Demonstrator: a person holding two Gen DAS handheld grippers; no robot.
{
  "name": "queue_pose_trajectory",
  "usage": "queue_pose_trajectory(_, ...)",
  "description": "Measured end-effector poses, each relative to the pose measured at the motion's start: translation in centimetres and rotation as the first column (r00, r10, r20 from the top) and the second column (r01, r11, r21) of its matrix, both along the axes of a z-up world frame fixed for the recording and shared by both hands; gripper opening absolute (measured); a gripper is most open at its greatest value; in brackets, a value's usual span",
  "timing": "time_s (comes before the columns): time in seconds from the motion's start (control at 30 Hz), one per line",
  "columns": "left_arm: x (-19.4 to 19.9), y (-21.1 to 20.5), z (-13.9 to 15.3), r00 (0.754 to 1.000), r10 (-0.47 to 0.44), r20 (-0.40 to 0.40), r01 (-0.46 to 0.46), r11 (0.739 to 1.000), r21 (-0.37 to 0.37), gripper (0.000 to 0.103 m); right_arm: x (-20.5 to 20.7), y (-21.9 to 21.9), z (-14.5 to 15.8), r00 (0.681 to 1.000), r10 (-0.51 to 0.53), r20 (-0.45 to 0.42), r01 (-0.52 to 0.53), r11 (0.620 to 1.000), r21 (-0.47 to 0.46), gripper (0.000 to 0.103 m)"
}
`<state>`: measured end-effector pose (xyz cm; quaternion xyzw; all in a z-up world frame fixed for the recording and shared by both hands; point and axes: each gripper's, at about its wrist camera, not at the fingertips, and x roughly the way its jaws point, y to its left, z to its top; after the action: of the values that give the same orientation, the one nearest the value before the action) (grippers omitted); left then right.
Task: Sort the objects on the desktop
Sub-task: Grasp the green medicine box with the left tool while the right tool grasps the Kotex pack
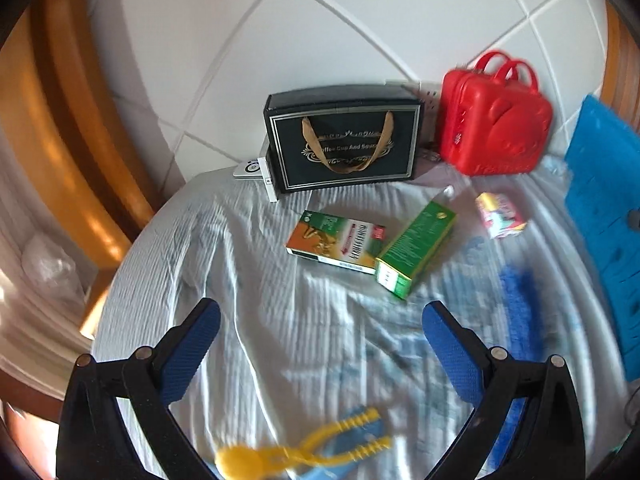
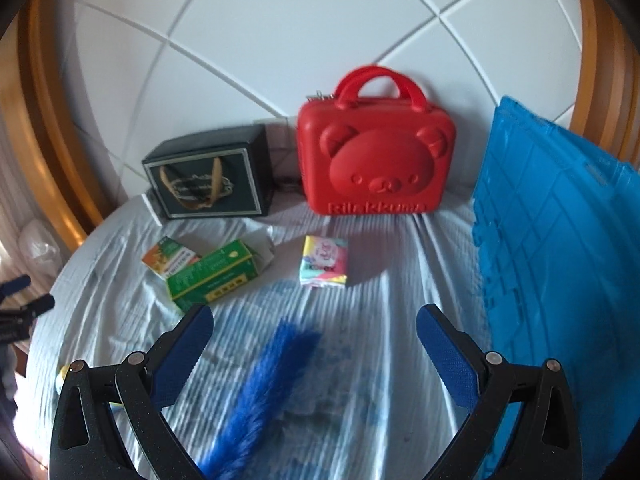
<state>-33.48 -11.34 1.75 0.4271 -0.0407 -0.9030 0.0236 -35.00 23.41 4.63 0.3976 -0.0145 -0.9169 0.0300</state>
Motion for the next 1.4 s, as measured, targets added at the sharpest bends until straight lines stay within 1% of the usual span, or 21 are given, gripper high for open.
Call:
queue_pose_trajectory(0.07, -2.7, 0.0, -1.5, 0.999, -0.027, 0.041, 0.027, 1.000, 0.014, 0.102, -2.4, 0.5, -1.8, 0.999, -0.010, 0.036, 0.010, 1.000, -0.005, 0.103)
queue_pose_trajectory(0.2, -7.8, 1.6, -5.6, 0.985, -0.116, 0.130, 0.103, 0.989, 0.105, 0.102, -7.1, 1.2, -5.7, 0.993, -0.023, 0.113, 0.022, 1.000, 0.006, 0.103)
queue_pose_trajectory(0.23, -9.0, 2.3, -6.6, 0.979, -0.137, 0.149, 0.121, 0.986, 0.113, 0.102, -8.2, 1.3, -6.6, 0.991, -0.029, 0.131, 0.027, 1.000, 0.013, 0.103)
queue_pose_trajectory(0.3, -11.2, 4.3, -8.3, 0.969, -0.186, 0.165, 0.170, 0.980, 0.105, 0.102, -10.3, 1.8, -8.4, 0.985, -0.048, 0.165, 0.046, 0.999, 0.019, 0.103)
queue_pose_trajectory(0.37, -13.1, 6.1, -9.7, 0.961, -0.210, 0.180, 0.197, 0.976, 0.089, 0.102, -11.8, 2.4, -10.0, 0.979, -0.058, 0.194, 0.058, 0.998, 0.007, 0.103)
queue_pose_trajectory(0.47, -15.7, 8.4, -12.1, 0.942, -0.244, 0.231, 0.230, 0.969, 0.087, 0.102, -13.5, 2.8, -12.2, 0.968, -0.065, 0.244, 0.068, 0.998, -0.004, 0.103)
queue_pose_trajectory(0.57, -17.4, 9.9, -14.4, 0.927, -0.244, 0.285, 0.231, 0.970, 0.078, 0.102, -15.1, 2.6, -14.4, 0.955, -0.061, 0.290, 0.069, 0.997, -0.021, 0.103)
queue_pose_trajectory(0.73, -19.4, 11.0, -17.4, 0.919, -0.195, 0.342, 0.189, 0.981, 0.051, 0.102, -17.9, 1.3, -17.0, 0.945, -0.033, 0.327, 0.048, 0.998, -0.038, 0.103)
queue_pose_trajectory(0.77, -19.4, 11.4, -17.5, 0.929, -0.180, 0.324, 0.186, 0.982, 0.013, 0.102, -18.6, 1.1, -17.6, 0.941, -0.033, 0.337, 0.051, 0.998, -0.046, 0.103)
queue_pose_trajectory(0.87, -19.7, 12.3, -17.9, 0.928, -0.168, 0.334, 0.194, 0.980, -0.043, 0.102, -19.9, 0.5, -19.4, 0.925, -0.024, 0.378, 0.051, 0.997, -0.060, 0.103)
queue_pose_trajectory(0.93, -19.7, 12.7, -18.1, 0.926, -0.161, 0.340, 0.196, 0.978, -0.070, 0.102, -20.6, 0.2, -21.0, 0.912, -0.037, 0.409, 0.063, 0.997, -0.051, 0.103)
queue_pose_trajectory(0.97, -19.8, 12.8, -18.1, 0.925, -0.163, 0.342, 0.197, 0.978, -0.067, 0.102, -20.9, 0.2, -21.5, 0.908, -0.040, 0.417, 0.066, 0.997, -0.050, 0.103)
queue_pose_trajectory(1.0, -19.9, 12.8, -18.0, 0.923, -0.157, 0.351, 0.190, 0.980, -0.061, 0.102, -20.9, -0.1, -21.5, 0.922, -0.052, 0.384, 0.059, 0.998, -0.008, 0.103)
queue_pose_trajectory(1.03, -20.0, 12.8, -17.9, 0.923, -0.152, 0.354, 0.183, 0.982, -0.055, 0.102, -21.0, -0.4, -21.7, 0.924, -0.050, 0.380, 0.046, 0.999, 0.019, 0.103)
queue_pose_trajectory(1.1, -20.0, 12.8, -17.7, 0.922, -0.151, 0.357, 0.173, 0.985, -0.029, 0.102, -20.9, -0.5, -22.1, 0.924, -0.061, 0.378, 0.048, 0.998, 0.044, 0.103)
queue_pose_trajectory(1.23, -19.6, 12.9, -17.1, 0.923, -0.139, 0.358, 0.129, 0.990, 0.052, 0.102, -20.2, -0.3, -22.4, 0.926, -0.038, 0.375, 0.025, 0.999, 0.041, 0.103)
queue_pose_trajectory(1.27, -19.4, 13.1, -17.1, 0.919, -0.144, 0.367, 0.119, 0.989, 0.090, 0.099, -20.1, -0.5, -22.6, 0.924, -0.027, 0.383, 0.006, 0.998, 0.057, 0.103)
queue_pose_trajectory(1.3, -19.4, 13.2, -17.3, 0.909, -0.151, 0.388, 0.100, 0.984, 0.149, 0.098, -19.9, -0.8, -22.8, 0.921, -0.021, 0.388, -0.011, 0.997, 0.081, 0.103)
queue_pose_trajectory(1.33, -19.3, 13.2, -17.6, 0.901, -0.153, 0.406, 0.084, 0.979, 0.184, 0.097, -19.8, -0.6, -22.9, 0.923, -0.022, 0.384, -0.005, 0.998, 0.070, 0.103)
queue_pose_trajectory(1.37, -19.2, 13.3, -18.1, 0.894, -0.143, 0.426, 0.063, 0.978, 0.197, 0.097, -19.6, -0.6, -22.9, 0.923, -0.023, 0.383, -0.002, 0.998, 0.065, 0.103)
queue_pose_trajectory(1.4, -18.9, 13.7, -18.1, 0.904, -0.136, 0.405, 0.070, 0.982, 0.173, 0.097, -19.5, -0.6, -23.0, 0.923, -0.024, 0.383, -0.001, 0.998, 0.064, 0.103)
